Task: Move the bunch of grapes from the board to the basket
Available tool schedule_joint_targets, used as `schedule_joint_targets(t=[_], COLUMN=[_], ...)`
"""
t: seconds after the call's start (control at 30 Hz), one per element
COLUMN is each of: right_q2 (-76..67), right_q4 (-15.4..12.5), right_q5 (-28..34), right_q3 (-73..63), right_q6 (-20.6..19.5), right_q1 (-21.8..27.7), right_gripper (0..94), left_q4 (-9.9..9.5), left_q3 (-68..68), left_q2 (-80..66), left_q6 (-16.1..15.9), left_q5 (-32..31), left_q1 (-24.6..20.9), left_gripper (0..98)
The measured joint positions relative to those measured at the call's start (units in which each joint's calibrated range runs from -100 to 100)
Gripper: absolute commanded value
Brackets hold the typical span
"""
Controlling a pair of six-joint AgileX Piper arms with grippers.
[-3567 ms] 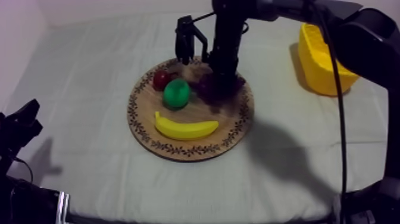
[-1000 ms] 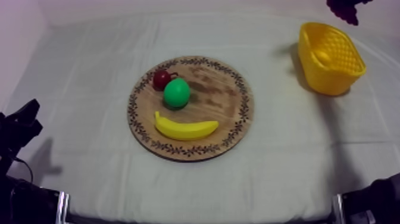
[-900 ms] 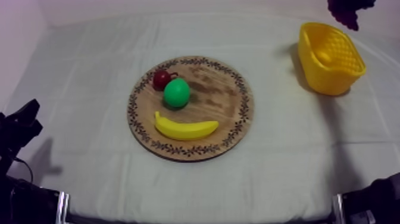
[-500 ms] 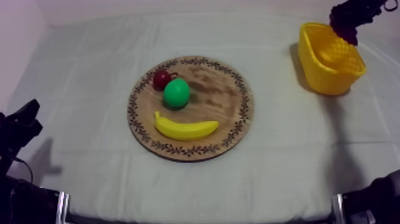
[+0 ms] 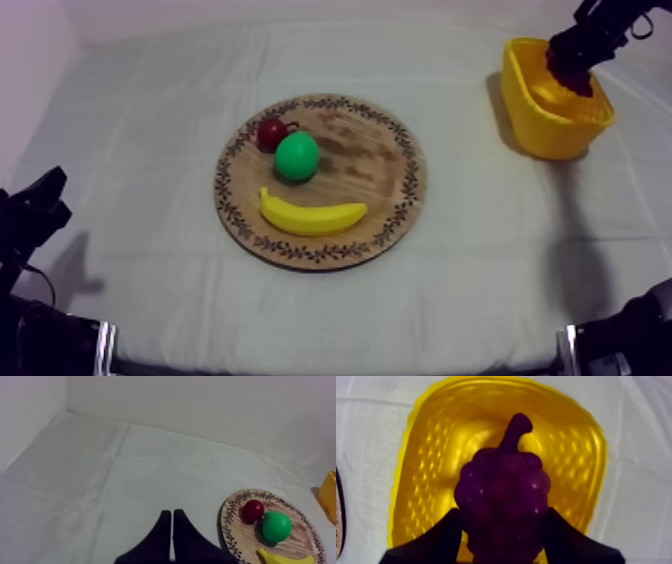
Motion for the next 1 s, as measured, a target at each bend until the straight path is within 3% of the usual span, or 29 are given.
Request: schedule_joint_targets(t=[0.27,0.6,0.77,1.0], right_q2=[1.6,1.8,1.0,-1.5], right_q4=[-1.4,-1.3,-0.4,0.0], right_q5=[0.5,-1.8,-2.2,-3.4], right_q3=[-0.1,1.2,1.7,2.5], right_q6=[1.9,3.7,3.4,1.8], right_q1=[0.0,0.2,0.2,0.8], right_gripper=[50.3,65.6,64.9,45.3], left_q4=[0.00,0.00,0.00,0.00], left_q3=[0.0,0.0,0.0,0.0], left_q2=[0.0,0.0,0.0,0.0], left_q6=[0.0,0.0,0.0,0.0], left_q5=[0.0,0.0,0.0,0.0], left_q1=[0.0,0.0,0.0,0.0], left_gripper=[0.1,0.1,0.1,0.1])
